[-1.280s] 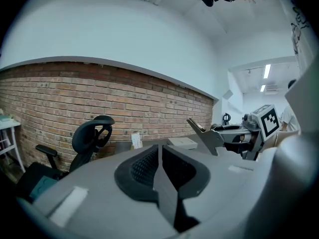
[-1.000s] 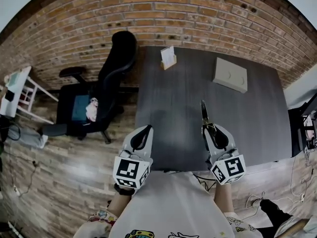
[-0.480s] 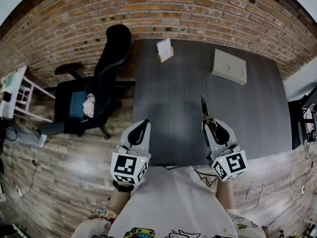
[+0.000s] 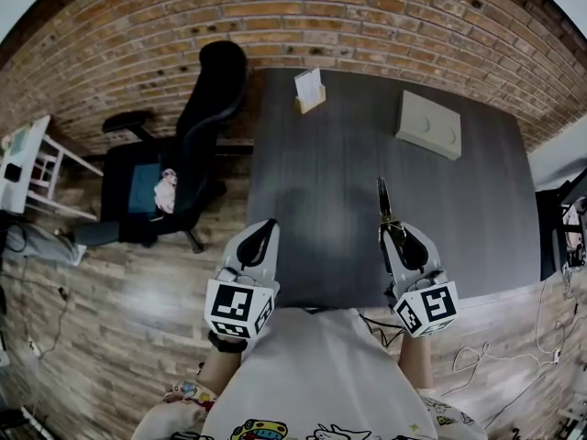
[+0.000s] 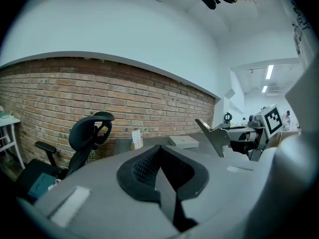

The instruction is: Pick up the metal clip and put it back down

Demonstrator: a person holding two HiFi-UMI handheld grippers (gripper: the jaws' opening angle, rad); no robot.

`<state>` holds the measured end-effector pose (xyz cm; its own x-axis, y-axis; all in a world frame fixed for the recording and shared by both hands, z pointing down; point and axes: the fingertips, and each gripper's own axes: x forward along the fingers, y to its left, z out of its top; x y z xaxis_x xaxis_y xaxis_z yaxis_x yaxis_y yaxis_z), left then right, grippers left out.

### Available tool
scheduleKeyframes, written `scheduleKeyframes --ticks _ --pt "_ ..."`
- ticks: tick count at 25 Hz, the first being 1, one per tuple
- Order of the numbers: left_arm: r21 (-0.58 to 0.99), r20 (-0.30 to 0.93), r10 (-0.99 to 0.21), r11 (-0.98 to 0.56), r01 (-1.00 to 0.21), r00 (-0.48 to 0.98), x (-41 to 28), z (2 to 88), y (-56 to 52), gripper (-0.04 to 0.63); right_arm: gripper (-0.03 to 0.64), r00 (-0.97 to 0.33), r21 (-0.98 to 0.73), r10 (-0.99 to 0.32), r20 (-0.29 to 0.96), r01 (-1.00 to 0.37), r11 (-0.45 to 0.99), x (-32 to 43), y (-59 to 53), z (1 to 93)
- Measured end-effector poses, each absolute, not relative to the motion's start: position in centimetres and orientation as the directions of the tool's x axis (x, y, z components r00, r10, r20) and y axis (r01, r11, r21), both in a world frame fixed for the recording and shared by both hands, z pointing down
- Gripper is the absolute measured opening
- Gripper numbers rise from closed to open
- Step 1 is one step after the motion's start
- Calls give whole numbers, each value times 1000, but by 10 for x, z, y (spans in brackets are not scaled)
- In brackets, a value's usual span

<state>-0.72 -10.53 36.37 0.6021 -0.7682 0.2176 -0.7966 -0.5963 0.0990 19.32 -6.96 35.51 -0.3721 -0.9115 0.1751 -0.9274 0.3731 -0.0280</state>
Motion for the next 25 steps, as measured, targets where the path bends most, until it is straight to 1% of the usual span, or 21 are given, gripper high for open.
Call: scheduleKeyframes --ticks 16,25 --pt "107 221 -772 -588 -802 596 -8 365 -115 2 89 -379 -20 -903 201 -924 383 196 -77 360" --pt "118 244 -786 -558 -822 569 -20 371 -111 2 89 -430 45 -866 257 -889 455 177 -87 368"
